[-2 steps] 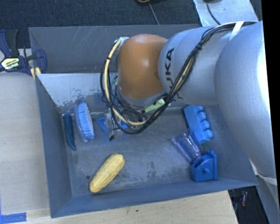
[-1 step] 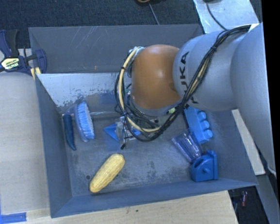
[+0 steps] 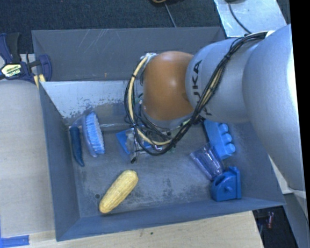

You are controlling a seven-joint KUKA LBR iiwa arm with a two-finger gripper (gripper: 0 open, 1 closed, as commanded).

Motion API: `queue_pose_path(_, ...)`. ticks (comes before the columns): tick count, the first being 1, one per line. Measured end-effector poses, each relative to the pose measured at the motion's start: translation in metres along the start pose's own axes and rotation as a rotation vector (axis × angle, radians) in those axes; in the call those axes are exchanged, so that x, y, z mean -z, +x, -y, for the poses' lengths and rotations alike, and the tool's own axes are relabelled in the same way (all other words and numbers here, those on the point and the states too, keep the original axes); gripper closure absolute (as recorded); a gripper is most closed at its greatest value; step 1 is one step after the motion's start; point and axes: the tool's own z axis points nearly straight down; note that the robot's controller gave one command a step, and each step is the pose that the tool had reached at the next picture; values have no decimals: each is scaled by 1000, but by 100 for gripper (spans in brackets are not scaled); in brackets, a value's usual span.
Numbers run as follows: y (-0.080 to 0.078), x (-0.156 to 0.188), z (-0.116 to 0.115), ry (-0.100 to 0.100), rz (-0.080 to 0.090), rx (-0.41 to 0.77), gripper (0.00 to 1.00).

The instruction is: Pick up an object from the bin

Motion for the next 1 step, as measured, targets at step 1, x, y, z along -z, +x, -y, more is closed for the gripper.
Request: queue_pose_path(1,10,2,18,-1,-1,15,100)
